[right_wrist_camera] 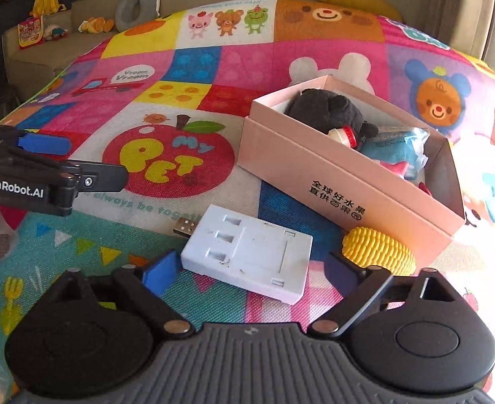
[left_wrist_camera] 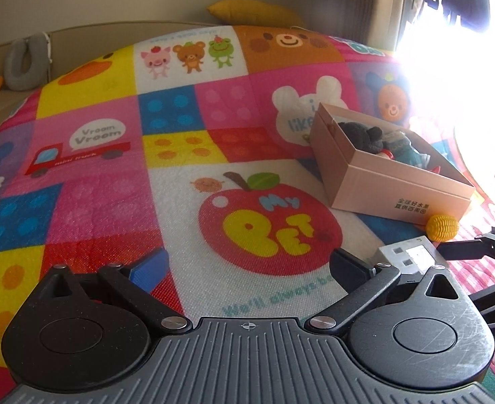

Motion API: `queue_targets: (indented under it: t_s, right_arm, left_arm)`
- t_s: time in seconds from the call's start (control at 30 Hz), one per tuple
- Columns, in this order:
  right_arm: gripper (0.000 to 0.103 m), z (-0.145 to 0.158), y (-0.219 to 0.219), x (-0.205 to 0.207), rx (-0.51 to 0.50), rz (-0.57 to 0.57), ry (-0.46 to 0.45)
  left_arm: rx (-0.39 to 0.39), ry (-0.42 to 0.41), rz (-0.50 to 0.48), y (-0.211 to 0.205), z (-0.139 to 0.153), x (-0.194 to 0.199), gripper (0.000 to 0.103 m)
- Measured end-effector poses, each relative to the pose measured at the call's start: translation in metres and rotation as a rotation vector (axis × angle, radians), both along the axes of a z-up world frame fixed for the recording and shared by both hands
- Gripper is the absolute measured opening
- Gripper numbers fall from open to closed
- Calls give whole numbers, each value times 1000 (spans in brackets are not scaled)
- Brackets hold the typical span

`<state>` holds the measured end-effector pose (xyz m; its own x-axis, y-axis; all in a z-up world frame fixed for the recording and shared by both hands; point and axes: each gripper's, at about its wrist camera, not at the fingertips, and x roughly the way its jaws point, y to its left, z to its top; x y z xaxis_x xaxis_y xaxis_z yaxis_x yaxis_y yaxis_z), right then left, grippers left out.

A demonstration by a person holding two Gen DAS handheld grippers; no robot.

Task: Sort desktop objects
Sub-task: 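Move the left gripper toward the white card reader while the right gripper approaches the yellow corn toy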

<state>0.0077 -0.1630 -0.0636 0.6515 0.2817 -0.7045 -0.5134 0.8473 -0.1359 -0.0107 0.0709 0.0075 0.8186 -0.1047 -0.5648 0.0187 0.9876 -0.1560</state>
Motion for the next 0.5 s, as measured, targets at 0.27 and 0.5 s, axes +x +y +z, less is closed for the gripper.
queue_targets:
  t_s: [0.27,0.5]
  right_arm:
    - [80,29,-22,-4,204,-50,137]
    - [79,36,-52,16,496,-104,432]
  left_arm:
    - [7,5,-26,-4,2,-3,103]
    - [19,0,-38,-8,8,-4,103]
